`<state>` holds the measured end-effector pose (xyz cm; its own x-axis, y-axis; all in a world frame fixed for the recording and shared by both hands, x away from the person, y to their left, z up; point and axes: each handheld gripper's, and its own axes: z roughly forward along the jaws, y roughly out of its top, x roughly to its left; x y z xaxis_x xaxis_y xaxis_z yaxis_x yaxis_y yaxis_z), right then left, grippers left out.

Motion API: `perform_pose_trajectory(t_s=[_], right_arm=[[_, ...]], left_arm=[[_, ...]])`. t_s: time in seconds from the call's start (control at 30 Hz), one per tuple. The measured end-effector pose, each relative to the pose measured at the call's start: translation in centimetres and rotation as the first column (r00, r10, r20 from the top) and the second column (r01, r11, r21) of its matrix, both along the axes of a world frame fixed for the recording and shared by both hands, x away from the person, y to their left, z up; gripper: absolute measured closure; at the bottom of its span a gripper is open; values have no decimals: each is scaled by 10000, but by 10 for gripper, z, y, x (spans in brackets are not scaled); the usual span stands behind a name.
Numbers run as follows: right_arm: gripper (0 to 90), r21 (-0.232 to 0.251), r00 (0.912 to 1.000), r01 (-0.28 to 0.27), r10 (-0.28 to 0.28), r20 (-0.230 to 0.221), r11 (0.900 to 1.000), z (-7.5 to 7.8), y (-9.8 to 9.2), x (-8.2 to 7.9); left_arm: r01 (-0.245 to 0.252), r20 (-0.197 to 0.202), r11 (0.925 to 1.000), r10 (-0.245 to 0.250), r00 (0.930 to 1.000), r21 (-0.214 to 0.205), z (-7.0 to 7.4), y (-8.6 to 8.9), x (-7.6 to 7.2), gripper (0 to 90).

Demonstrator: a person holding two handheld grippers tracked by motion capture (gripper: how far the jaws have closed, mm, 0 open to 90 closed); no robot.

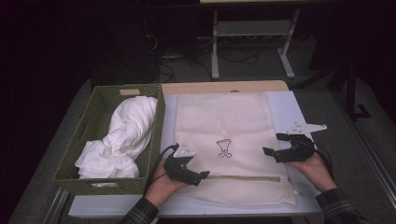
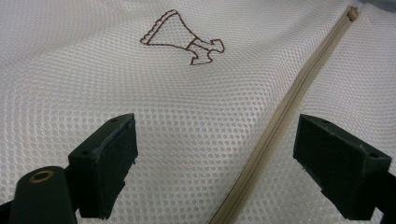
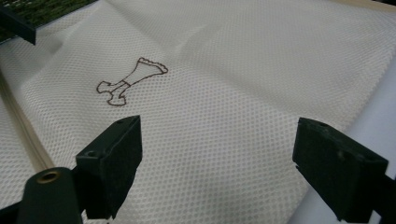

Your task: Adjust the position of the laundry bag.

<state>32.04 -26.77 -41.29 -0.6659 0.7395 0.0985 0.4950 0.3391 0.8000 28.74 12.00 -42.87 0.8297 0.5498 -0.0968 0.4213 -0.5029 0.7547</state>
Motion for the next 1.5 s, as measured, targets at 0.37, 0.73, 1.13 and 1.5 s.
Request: perform_pose_trajectory(t_s=[0.37,0.73,1.13,1.5], right_arm=[[141,-170,9996,230,-233,-171,9996,1,-2,21],[148,-640,9981,444,-470,-387,9970,-5,4,44],[225,-601,9945,782,-821,-654,9951,-12,-5,61],[373,-620,9818,1413,-1479,-1190,9880,-25,-27,67]], left_arm=[[1,108,10000,0,9999,-23,1,0,0,130],[59,83,10000,-59,9999,-7,1,0,0,130],[119,171,9999,-119,9998,7,2,0,0,130],[107,223,9999,-107,9997,-13,3,0,-1,130]])
